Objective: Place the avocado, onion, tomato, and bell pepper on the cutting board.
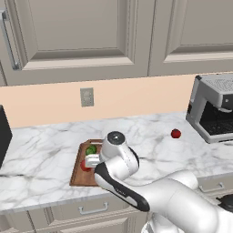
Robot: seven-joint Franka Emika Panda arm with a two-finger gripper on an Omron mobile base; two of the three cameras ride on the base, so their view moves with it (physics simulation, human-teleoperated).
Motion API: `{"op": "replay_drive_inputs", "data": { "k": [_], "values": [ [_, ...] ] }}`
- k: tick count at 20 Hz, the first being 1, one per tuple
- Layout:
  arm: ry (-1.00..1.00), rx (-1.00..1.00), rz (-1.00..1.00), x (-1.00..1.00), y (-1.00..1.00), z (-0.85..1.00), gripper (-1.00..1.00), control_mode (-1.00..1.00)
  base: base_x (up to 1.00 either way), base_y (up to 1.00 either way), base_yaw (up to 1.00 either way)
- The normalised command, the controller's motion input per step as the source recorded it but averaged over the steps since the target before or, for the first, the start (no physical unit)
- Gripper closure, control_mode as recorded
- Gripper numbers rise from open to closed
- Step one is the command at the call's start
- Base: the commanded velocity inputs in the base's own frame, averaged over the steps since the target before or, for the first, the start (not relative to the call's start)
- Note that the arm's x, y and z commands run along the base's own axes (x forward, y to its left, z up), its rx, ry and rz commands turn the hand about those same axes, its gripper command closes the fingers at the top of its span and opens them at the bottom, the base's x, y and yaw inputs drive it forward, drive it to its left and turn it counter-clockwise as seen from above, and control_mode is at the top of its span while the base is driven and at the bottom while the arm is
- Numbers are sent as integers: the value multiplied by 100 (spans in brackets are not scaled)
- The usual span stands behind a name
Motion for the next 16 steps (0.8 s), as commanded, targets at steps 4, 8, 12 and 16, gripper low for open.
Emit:
{"op": "replay_drive_inputs", "data": {
  "k": [4, 8, 12, 16],
  "values": [
    [0, 0, 0, 10, 12, -15, 100, -100, 0, 0, 0],
    [0, 0, 0, 14, 12, -16, 100, -100, 0, 0, 0],
    [0, 0, 0, 17, 10, -16, 100, -100, 0, 0, 0],
    [0, 0, 0, 16, 5, -16, 100, -100, 0, 0, 0]
  ]
}}
